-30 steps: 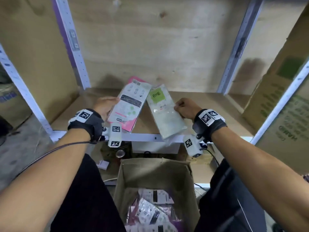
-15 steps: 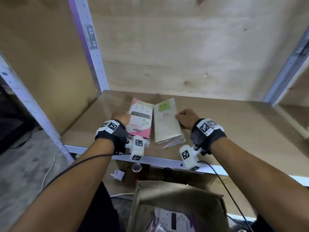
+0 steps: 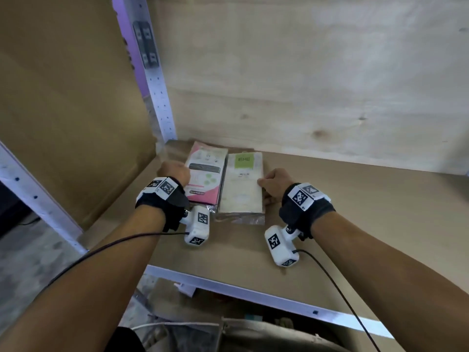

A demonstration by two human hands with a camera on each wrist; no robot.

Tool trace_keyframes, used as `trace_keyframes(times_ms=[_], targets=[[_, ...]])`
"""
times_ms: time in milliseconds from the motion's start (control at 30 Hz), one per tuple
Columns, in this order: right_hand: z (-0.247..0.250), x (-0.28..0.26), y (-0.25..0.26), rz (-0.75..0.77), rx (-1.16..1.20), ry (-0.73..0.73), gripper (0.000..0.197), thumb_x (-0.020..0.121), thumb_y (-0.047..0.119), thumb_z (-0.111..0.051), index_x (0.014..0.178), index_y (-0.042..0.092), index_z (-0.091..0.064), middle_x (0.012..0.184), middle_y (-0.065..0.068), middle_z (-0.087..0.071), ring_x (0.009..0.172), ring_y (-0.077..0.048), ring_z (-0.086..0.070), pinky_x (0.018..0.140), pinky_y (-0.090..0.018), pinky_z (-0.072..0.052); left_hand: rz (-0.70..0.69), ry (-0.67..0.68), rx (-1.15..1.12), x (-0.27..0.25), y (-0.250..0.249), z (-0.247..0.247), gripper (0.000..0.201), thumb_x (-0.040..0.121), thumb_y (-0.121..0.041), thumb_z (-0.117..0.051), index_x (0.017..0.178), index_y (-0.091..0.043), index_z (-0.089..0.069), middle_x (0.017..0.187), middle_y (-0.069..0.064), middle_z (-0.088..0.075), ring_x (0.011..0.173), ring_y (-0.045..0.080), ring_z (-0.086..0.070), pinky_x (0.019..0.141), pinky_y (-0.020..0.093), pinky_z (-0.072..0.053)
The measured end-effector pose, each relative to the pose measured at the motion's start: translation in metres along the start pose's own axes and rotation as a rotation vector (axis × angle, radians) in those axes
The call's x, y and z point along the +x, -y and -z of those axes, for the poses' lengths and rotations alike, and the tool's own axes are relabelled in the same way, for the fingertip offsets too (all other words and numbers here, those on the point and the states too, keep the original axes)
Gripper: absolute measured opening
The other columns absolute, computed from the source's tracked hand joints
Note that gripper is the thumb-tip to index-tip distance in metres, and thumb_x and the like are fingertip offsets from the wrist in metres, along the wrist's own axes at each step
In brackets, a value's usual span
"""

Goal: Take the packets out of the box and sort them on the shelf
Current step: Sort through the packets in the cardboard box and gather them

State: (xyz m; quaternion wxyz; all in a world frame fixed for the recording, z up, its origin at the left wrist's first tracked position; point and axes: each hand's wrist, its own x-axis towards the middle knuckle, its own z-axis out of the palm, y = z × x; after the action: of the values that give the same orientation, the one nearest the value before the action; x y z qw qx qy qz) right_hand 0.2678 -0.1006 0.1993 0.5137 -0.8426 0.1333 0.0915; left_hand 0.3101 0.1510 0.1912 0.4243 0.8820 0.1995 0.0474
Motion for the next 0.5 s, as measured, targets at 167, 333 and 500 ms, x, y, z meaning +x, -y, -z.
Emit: trace_keyframes(times_ms=[167, 333, 500], targets=[[-0.014, 0.012, 0.014, 0.002, 0.053, 0.023, 0.023, 0.095, 0.005, -0.058, 0.079, 0.009, -0.043, 0.068, -0.014, -0.061, 0.054, -0.025, -0.062, 0.051, -0.041, -0.06, 0.031, -0.06, -0.012, 0.023, 0.003, 0.002, 0.027, 0.093, -0.005, -0.054, 0.113, 0.002, -0.071, 0.121, 0.018, -0.068, 0.112, 0.037, -0.062, 0.091, 0.033, -0.047], [-0.024, 0.014, 0.027, 0.033, 0.158, 0.117, 0.016, 0.096, -0.004, -0.053, 0.106, 0.003, -0.042, 0.075, -0.015, -0.058, 0.059, -0.025, -0.059, 0.043, -0.031, -0.055, 0.011, -0.059, -0.042, 0.038, 0.007, 0.011, 0.03, 0.095, 0.001, -0.05, 0.119, 0.014, -0.064, 0.126, 0.027, -0.063, 0.118, 0.041, -0.06, 0.103, 0.045, -0.047], [-0.022, 0.006, 0.029, 0.113, 0.138, 0.215, 0.036, 0.095, 0.005, -0.059, 0.129, -0.005, -0.052, 0.089, -0.009, -0.067, 0.072, -0.015, -0.064, 0.062, -0.024, -0.058, -0.049, -0.041, -0.021, 0.029, 0.008, 0.028, 0.038, 0.099, -0.029, -0.054, 0.115, 0.001, -0.07, 0.122, 0.023, -0.067, 0.112, 0.039, -0.062, 0.094, 0.037, -0.046]])
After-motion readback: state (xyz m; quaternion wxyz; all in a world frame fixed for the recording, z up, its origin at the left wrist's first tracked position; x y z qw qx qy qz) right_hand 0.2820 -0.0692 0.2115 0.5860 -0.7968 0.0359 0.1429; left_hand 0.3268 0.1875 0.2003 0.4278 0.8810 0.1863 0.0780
